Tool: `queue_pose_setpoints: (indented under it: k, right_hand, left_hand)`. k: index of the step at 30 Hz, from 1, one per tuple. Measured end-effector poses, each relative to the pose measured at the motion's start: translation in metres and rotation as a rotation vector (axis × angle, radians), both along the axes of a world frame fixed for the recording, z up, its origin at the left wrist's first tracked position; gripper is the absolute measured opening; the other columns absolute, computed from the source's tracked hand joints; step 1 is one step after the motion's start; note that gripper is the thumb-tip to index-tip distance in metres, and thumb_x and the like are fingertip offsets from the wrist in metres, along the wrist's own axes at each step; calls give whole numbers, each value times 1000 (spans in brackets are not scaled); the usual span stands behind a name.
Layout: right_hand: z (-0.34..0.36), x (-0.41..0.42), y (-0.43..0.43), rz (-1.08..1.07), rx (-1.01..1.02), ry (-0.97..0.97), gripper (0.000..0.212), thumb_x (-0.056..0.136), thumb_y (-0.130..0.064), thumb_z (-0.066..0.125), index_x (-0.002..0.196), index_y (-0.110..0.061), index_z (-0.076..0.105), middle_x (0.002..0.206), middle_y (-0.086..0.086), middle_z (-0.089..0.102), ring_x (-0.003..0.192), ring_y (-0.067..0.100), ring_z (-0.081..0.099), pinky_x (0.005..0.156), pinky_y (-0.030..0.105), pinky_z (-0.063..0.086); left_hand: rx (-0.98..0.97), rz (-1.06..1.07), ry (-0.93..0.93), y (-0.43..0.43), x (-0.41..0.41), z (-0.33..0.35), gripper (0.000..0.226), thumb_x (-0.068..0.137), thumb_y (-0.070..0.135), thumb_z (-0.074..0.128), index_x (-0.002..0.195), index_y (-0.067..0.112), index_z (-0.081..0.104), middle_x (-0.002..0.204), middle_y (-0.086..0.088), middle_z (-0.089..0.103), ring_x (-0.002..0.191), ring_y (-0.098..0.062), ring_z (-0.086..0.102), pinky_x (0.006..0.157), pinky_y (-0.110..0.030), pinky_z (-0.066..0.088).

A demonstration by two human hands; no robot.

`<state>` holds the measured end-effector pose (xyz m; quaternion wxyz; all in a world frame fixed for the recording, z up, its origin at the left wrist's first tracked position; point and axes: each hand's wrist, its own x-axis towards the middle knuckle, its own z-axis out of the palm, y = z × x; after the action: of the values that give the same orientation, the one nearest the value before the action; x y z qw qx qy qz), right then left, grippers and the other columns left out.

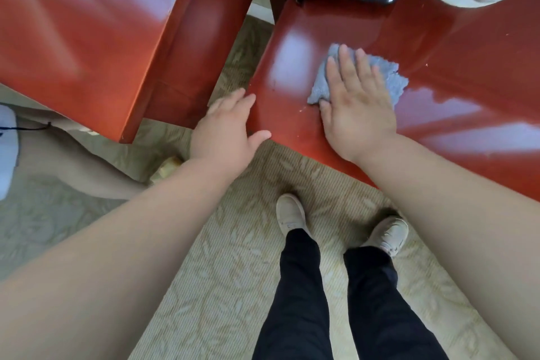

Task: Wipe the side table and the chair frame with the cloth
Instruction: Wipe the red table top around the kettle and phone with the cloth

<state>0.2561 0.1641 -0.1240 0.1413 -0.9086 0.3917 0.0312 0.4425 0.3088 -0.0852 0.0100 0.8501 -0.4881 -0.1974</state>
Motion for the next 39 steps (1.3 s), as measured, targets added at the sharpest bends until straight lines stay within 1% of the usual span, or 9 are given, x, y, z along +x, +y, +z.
queue_pose_setpoints:
  k: [3, 8, 11, 14, 19, 23, 26, 36, 39]
  right_hand:
    - [1, -12, 33, 207, 1, -8, 67, 101, -34, 45, 161, -8, 28, 170, 13, 20, 157, 36, 16, 128, 47, 8]
    - [2, -49, 61, 496, 34, 48, 67, 101, -39, 35, 162, -12, 27, 171, 7, 18, 158, 30, 15, 128, 48, 15]
    - [4, -27, 40, 497, 35, 56, 68, 100, -42, 32, 161, -11, 28, 170, 8, 21, 157, 31, 18, 127, 48, 17]
    - [3, 22, 14, 394, 45, 44, 69, 103, -44, 34, 163, -13, 21, 172, 8, 15, 159, 31, 11, 129, 45, 6]
    - [2, 76, 6, 263, 34, 57, 68, 105, -48, 30, 164, -20, 12, 173, 8, 4, 159, 30, -1, 128, 45, -4]
    - [1, 27, 33, 523, 32, 25, 66, 101, -45, 36, 162, -21, 29, 171, 7, 17, 158, 32, 12, 129, 48, 8]
    - [2, -16, 45, 669, 55, 36, 65, 102, -42, 40, 162, -22, 28, 171, 4, 16, 159, 28, 12, 128, 49, 14]
    - [1, 100, 8, 426, 1, 4, 70, 100, -49, 24, 161, -16, 30, 170, 9, 21, 158, 34, 13, 128, 48, 5]
    - [-2, 85, 23, 502, 0, -39, 64, 102, -44, 39, 159, -16, 34, 169, 9, 24, 157, 35, 15, 128, 49, 7]
  left_hand:
    - [31, -56, -49, 7, 1, -2, 75, 94, 56, 64, 158, 25, 40, 167, 4, 34, 143, -29, 41, 111, -45, 44]
    - [-25, -188, -131, 21, 8, 3, 55, 91, 47, 70, 135, 15, 65, 158, -3, 48, 124, -33, 54, 91, -49, 53]
    - [3, -255, -149, 36, 5, 1, 62, 91, 47, 69, 143, 15, 60, 159, -3, 47, 116, -32, 59, 84, -46, 53]
    - [9, -223, -103, 45, 0, -8, 70, 94, 50, 63, 153, 15, 47, 168, -1, 32, 110, -30, 64, 87, -44, 54]
    - [-21, -140, -24, 53, -5, -13, 66, 97, 45, 55, 158, 27, 37, 172, 17, 13, 94, -23, 68, 66, -36, 56]
    - [-27, -189, -76, 59, 5, -15, 68, 96, 36, 58, 159, 35, 35, 172, 13, 17, 106, -27, 55, 78, -44, 56]
    - [-13, -233, -82, 61, 15, -12, 66, 96, 32, 57, 159, 35, 36, 171, 10, 22, 114, -25, 50, 85, -46, 53]
    - [-67, -197, -50, 64, 12, -18, 61, 95, 29, 58, 154, 20, 45, 168, 8, 28, 120, -24, 55, 93, -47, 52]
    - [-59, -205, -76, 61, 9, -15, 61, 91, 29, 62, 149, 15, 47, 165, 1, 34, 124, -27, 53, 92, -48, 52]
